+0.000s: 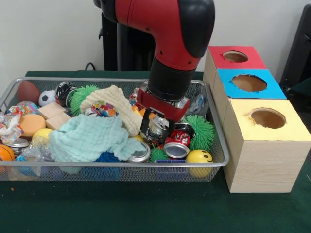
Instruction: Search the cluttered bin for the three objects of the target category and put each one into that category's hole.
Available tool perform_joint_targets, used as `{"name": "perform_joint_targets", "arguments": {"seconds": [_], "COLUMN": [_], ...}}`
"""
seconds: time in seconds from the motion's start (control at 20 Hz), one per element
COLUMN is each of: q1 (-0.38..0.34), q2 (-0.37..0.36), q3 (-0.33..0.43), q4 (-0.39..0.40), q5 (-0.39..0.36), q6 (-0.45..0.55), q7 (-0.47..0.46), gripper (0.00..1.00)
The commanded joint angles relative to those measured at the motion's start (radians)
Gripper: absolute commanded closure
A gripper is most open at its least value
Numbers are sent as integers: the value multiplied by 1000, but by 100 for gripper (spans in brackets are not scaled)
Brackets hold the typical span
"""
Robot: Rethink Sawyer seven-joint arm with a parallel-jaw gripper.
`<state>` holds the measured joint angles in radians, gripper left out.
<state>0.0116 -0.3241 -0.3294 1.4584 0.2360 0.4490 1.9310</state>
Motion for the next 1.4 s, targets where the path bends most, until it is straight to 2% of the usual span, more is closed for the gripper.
{"name": "perform_joint_targets", "arguments": {"seconds": [0.05, 0.2, 0.4, 0.7, 0.95, 1.4], "q1": [-31, -108, -179, -233, -289, -352], "q2": [7, -20, -59, -114, -160, -180], "q3": [92, 143, 172, 180, 210, 258], "q4": [55, 76, 100, 99, 125, 114], "q5": [-12, -26, -60, -108, -163, -235], "q6": [-61, -40, -18, 49, 56, 82], "q7": [135, 55, -19, -67, -93, -107], "gripper": [0, 0, 0, 0, 0, 0]}}
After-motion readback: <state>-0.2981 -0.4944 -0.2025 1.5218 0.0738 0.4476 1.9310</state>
